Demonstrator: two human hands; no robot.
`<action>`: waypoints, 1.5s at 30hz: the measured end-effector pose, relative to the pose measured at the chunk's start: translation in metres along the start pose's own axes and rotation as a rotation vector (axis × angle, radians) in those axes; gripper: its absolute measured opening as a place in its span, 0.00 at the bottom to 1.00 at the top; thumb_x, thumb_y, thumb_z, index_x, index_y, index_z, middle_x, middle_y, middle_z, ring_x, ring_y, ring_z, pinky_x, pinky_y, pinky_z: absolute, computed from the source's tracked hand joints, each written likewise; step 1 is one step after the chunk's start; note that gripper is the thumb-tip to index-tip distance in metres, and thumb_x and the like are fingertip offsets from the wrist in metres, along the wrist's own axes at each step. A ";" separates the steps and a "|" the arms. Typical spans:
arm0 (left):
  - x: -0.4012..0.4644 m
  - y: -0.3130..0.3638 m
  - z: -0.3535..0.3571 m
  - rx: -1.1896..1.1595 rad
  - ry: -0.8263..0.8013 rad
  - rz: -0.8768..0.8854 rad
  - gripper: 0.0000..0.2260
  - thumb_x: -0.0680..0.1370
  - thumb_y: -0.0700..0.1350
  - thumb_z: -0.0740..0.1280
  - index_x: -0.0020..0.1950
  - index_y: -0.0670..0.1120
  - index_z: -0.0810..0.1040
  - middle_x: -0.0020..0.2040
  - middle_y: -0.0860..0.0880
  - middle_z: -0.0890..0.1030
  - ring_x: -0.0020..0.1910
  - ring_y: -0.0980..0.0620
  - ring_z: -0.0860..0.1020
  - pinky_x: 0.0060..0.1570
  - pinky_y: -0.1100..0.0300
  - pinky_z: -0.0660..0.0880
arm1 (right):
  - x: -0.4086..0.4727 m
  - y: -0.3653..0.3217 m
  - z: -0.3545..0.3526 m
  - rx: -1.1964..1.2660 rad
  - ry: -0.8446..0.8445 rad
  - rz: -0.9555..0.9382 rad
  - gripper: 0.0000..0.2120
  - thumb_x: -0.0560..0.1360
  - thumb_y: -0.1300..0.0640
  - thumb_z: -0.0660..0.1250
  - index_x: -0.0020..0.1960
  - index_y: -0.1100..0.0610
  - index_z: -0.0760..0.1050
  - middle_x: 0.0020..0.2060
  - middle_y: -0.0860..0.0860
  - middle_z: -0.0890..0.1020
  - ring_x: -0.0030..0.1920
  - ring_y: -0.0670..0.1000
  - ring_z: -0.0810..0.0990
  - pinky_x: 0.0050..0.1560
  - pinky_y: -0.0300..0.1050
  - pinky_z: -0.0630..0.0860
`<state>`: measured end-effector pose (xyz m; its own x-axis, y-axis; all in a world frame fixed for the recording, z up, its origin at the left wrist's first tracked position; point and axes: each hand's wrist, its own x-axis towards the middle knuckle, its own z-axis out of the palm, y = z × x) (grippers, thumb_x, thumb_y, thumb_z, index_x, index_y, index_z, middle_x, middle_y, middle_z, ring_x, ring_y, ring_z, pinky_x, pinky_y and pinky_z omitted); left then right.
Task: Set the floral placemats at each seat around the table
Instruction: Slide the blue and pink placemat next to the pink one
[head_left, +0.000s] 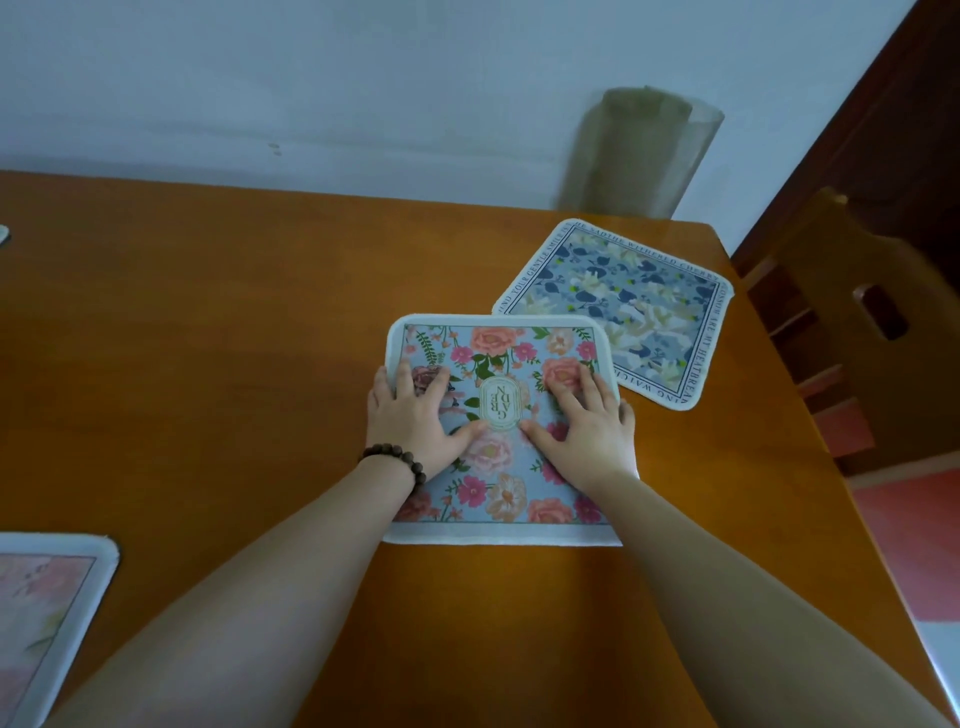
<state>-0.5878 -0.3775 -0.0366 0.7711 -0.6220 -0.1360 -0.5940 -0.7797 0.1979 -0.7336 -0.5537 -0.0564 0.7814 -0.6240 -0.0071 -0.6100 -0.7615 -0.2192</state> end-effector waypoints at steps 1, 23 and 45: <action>-0.009 -0.001 0.001 -0.005 -0.004 -0.003 0.42 0.67 0.78 0.52 0.77 0.59 0.54 0.78 0.42 0.48 0.75 0.35 0.46 0.72 0.42 0.48 | -0.009 -0.001 0.000 -0.001 -0.008 -0.003 0.42 0.69 0.23 0.44 0.76 0.42 0.55 0.78 0.52 0.51 0.77 0.52 0.45 0.73 0.59 0.44; -0.264 -0.023 0.023 -0.023 -0.140 -0.088 0.42 0.70 0.75 0.53 0.78 0.57 0.46 0.78 0.43 0.40 0.75 0.35 0.38 0.72 0.40 0.44 | -0.260 -0.025 -0.002 -0.019 -0.153 -0.055 0.44 0.69 0.22 0.40 0.78 0.45 0.50 0.79 0.53 0.46 0.77 0.52 0.38 0.73 0.62 0.40; -0.198 -0.018 0.005 0.231 -0.088 0.184 0.40 0.73 0.74 0.45 0.79 0.54 0.44 0.78 0.41 0.40 0.76 0.37 0.38 0.72 0.37 0.42 | -0.390 -0.054 -0.003 -0.001 -0.171 0.401 0.39 0.73 0.25 0.40 0.77 0.42 0.33 0.78 0.51 0.38 0.75 0.56 0.30 0.71 0.67 0.32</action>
<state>-0.7312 -0.2411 -0.0178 0.6287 -0.7505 -0.2038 -0.7662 -0.6426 0.0028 -1.0057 -0.2698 -0.0387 0.4934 -0.8321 -0.2533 -0.8695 -0.4653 -0.1656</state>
